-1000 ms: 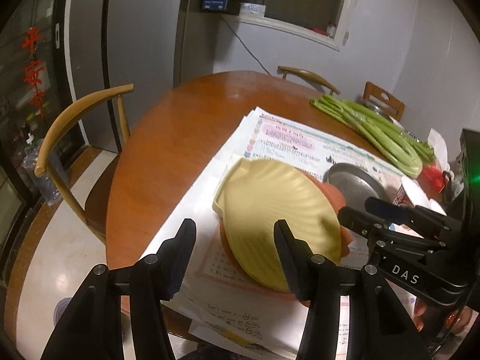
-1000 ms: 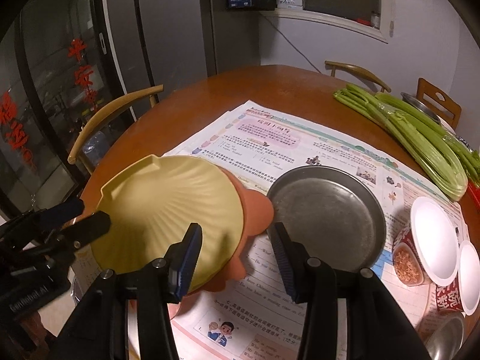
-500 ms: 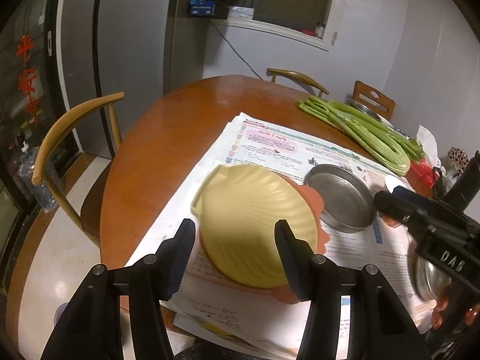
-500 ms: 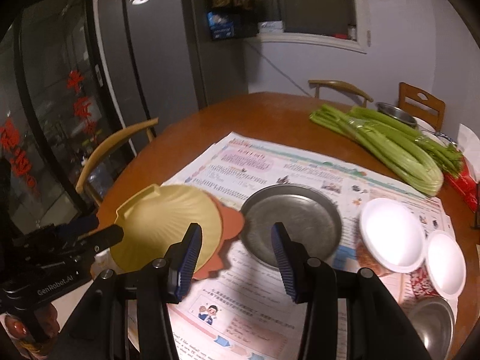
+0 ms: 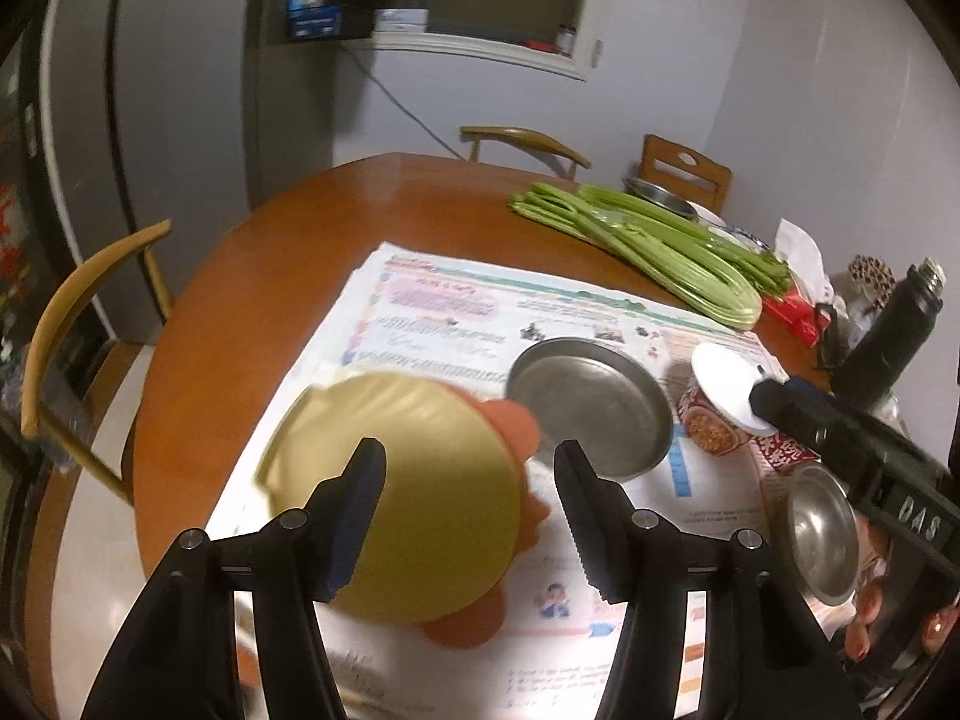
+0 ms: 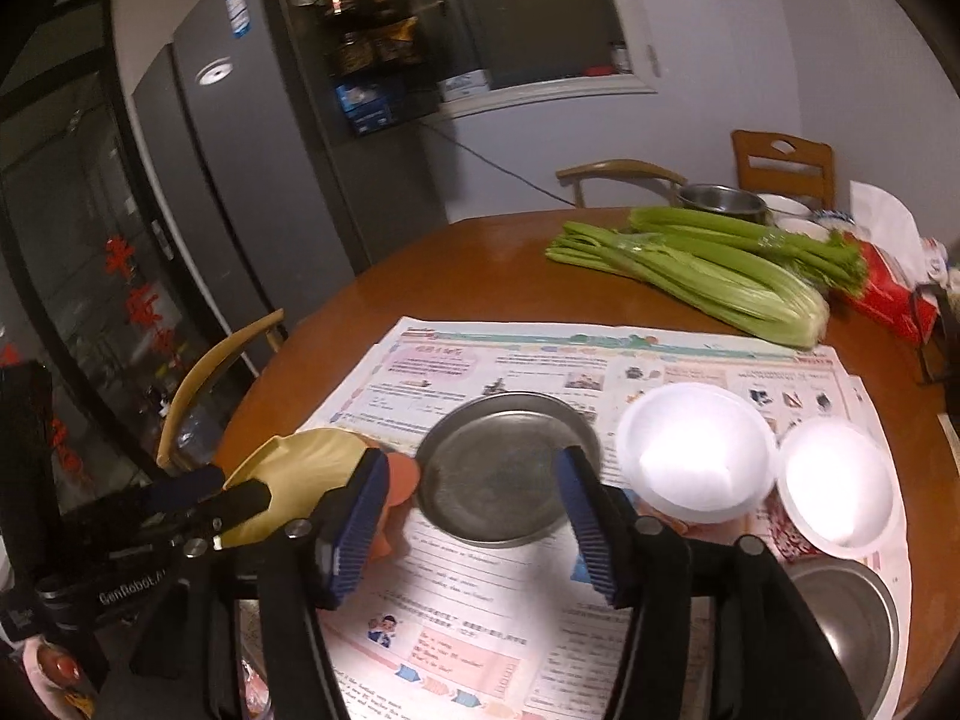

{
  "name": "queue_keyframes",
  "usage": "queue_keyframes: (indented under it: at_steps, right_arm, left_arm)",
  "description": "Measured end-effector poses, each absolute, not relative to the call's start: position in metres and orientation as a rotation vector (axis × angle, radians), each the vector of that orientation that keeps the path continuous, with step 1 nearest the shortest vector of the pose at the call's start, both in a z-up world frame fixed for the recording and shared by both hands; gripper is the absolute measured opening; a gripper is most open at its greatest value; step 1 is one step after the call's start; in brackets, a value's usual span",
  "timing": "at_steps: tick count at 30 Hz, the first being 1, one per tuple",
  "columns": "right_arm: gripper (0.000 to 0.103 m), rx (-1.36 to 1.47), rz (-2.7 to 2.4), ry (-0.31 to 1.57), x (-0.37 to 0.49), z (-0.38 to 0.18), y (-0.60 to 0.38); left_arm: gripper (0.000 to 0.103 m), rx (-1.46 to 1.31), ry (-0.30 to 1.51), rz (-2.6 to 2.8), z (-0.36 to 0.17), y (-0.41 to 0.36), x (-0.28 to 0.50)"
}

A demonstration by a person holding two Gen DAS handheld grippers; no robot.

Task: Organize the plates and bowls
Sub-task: 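Grasp the rim of the grey metal tray with the left tool and lift it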

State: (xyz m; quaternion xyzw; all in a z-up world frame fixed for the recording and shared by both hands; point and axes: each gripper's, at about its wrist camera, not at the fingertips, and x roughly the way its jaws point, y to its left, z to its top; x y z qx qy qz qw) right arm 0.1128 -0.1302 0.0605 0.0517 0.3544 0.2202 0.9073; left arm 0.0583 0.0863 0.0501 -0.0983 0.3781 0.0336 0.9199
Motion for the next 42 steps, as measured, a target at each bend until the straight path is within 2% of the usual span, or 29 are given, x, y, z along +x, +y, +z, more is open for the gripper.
queue_keyframes:
  at_steps: [6, 11, 19, 27, 28, 30, 33, 42]
  right_arm:
    - [0.069, 0.17, 0.453, 0.777, 0.119, 0.046, -0.141]
    - [0.069, 0.194, 0.467, 0.816, 0.121, 0.032, -0.14]
    - [0.069, 0.195, 0.365, 0.921, 0.135, -0.001, -0.135]
    - [0.067, 0.211, 0.289, 0.96, 0.156, -0.026, -0.136]
    - [0.066, 0.208, 0.288, 0.963, 0.158, -0.028, -0.134]
    - [0.064, 0.204, 0.292, 0.974, 0.161, -0.033, -0.13]
    - [0.061, 0.192, 0.295, 0.983, 0.166, -0.039, -0.123]
    - [0.058, 0.145, 0.287, 0.964, 0.172, -0.045, -0.111]
  left_arm:
    - [0.06, -0.16, 0.834, -0.036, 0.059, 0.07, 0.099]
    - [0.061, -0.099, 0.889, -0.086, 0.056, 0.06, 0.133]
    - [0.061, -0.072, 1.024, -0.094, 0.011, 0.057, 0.187]
    - [0.06, -0.093, 1.072, -0.11, -0.016, 0.057, 0.211]
    - [0.059, -0.093, 1.077, -0.11, -0.018, 0.057, 0.213]
    - [0.044, -0.105, 1.083, -0.125, -0.023, 0.057, 0.216]
    - [0.037, -0.113, 1.091, -0.127, -0.028, 0.057, 0.219]
    - [0.034, -0.143, 1.079, -0.145, -0.03, 0.053, 0.22]
